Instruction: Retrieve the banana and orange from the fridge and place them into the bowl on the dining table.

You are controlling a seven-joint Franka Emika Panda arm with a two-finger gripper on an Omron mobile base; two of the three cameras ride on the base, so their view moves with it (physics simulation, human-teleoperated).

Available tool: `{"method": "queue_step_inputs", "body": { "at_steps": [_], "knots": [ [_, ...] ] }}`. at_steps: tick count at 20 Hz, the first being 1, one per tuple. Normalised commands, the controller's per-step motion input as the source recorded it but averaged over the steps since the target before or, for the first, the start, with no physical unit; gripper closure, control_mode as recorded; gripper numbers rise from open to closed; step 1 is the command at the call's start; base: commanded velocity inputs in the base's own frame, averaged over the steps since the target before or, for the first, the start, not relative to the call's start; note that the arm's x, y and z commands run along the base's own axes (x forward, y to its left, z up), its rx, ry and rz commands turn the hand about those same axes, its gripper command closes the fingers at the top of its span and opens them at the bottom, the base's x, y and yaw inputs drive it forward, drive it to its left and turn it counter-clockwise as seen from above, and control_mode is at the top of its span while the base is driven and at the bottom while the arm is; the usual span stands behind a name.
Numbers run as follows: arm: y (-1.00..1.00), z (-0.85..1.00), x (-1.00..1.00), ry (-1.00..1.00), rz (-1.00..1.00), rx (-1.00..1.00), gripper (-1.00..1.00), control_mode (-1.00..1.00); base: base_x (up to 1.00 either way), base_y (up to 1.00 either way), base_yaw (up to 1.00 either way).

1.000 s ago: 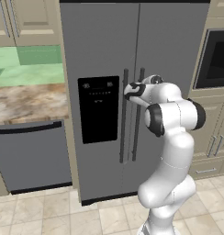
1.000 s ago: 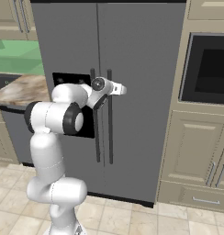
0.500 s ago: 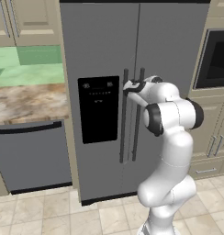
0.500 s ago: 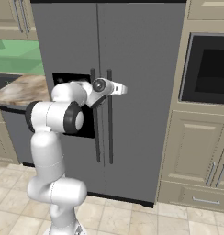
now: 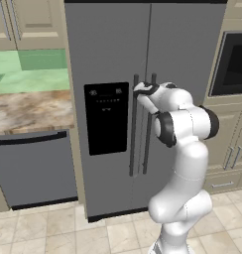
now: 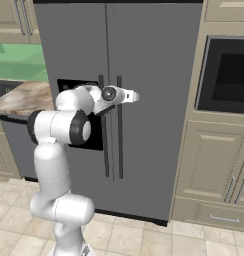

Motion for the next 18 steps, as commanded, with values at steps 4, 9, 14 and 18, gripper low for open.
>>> {"method": "queue_step_inputs", "body": {
  "at_steps": [4, 9, 14, 18],
  "knots": [
    [0.00, 0.00, -0.19, 0.02, 0.00, 0.00, 1.00, -1.00, 0.00, 0.00, 0.00],
    [-0.06, 0.14, -0.90, 0.00, 0.00, 0.00, 1.00, -1.00, 0.00, 0.00, 0.00],
    [-0.20, 0.37, -1.00, 0.00, 0.00, 0.00, 1.00, -1.00, 0.00, 0.00, 0.00],
    [-0.47, 0.46, -1.00, 0.00, 0.00, 0.00, 1.00, -1.00, 0.00, 0.00, 0.00]
  ]
}}
